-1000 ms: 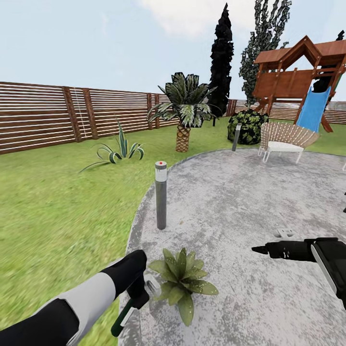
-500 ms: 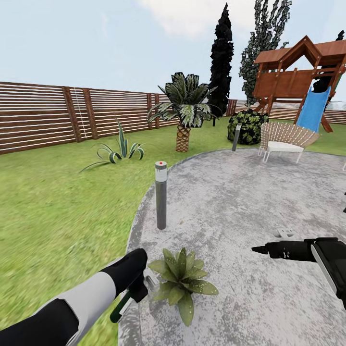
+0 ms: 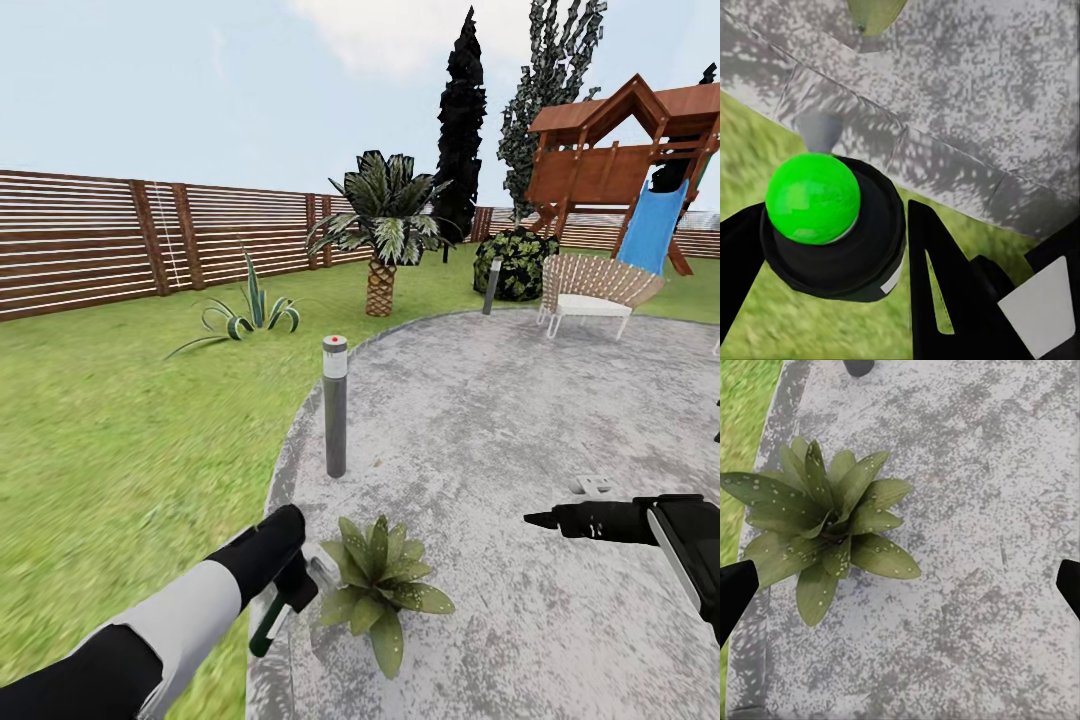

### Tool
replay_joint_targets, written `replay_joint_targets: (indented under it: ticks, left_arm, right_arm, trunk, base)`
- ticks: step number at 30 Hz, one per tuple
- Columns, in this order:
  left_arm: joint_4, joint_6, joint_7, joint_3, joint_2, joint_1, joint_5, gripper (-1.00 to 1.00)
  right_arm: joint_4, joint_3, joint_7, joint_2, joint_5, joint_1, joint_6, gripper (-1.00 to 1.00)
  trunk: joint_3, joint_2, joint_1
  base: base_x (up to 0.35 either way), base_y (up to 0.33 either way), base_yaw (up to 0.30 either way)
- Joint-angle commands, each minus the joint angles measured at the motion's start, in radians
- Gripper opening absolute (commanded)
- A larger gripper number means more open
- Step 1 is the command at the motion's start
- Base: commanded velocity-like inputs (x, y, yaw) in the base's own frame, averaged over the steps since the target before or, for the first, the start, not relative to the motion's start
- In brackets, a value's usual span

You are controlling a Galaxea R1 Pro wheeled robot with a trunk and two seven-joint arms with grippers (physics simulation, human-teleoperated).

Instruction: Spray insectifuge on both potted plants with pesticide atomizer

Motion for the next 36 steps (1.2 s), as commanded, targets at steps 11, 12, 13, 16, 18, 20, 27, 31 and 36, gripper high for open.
replay_joint_targets:
  ticks: [11, 12, 13, 16, 18, 20, 27, 31, 36]
  left_arm:
    - [-0.001, 0.001, -0.013, 0.004, 0.0, 0.0, -0.01, -1.0]
    - [-0.001, 0.001, -0.013, 0.004, 0.0, 0.001, -0.01, -1.0]
    - [-0.001, 0.001, -0.013, 0.004, 0.0, 0.001, -0.01, -1.0]
    - [-0.002, 0.001, -0.013, 0.003, 0.0, 0.003, -0.009, -1.0]
    - [-0.001, 0.001, -0.013, 0.003, -0.001, 0.004, -0.009, -1.0]
    - [-0.001, 0.001, -0.013, 0.003, -0.001, 0.006, -0.009, -1.0]
    - [-0.001, 0.001, -0.013, 0.004, -0.001, 0.007, -0.01, -1.0]
    - [-0.003, 0.001, -0.013, 0.007, -0.001, 0.007, -0.011, -1.0]
    - [-0.003, 0.001, -0.013, 0.006, -0.002, 0.007, -0.01, -1.0]
  right_arm:
    - [0.0, -0.002, 0.005, 0.0, 0.001, -0.001, 0.006, 1.0]
    - [-0.001, -0.002, 0.005, 0.0, 0.001, -0.001, 0.006, 1.0]
    - [0.0, -0.002, 0.005, 0.0, 0.001, -0.001, 0.006, 1.0]
    - [0.0, -0.002, 0.005, 0.0, 0.001, -0.001, 0.006, 1.0]
    - [0.0, -0.002, 0.005, 0.0, 0.001, -0.001, 0.006, 1.0]
    - [0.0, -0.002, 0.005, 0.0, 0.001, -0.001, 0.006, 1.0]
    - [0.0, -0.002, 0.004, 0.0, 0.001, -0.001, 0.006, 1.0]
    - [0.0, -0.002, 0.004, 0.0, 0.001, -0.001, 0.006, 1.0]
    - [0.0, -0.002, 0.005, 0.0, 0.001, -0.001, 0.006, 1.0]
  trunk:
    - [-0.001, 0.0, 0.0]
    - [-0.001, 0.0, 0.0]
    - [-0.001, 0.0, 0.0]
    - [-0.001, 0.0, 0.0]
    - [-0.001, 0.0, 0.0]
    - [-0.001, 0.0, 0.0]
    - [-0.001, 0.0, 0.0]
    - [-0.001, 0.0, 0.0]
    - [-0.001, 0.0, 0.0]
  base:
    - [0.0, 0.0, -0.134]
    - [0.0, 0.0, -0.182]
    - [0.0, 0.0, -0.097]
    - [-0.002, 0.0, -0.037]
    - [-0.091, -0.007, -0.008]
    - [-0.221, -0.034, -0.002]
    - [-0.054, -0.006, -0.005]
    - [-0.001, 0.0, -0.189]
    - [0.0, 0.0, -0.244]
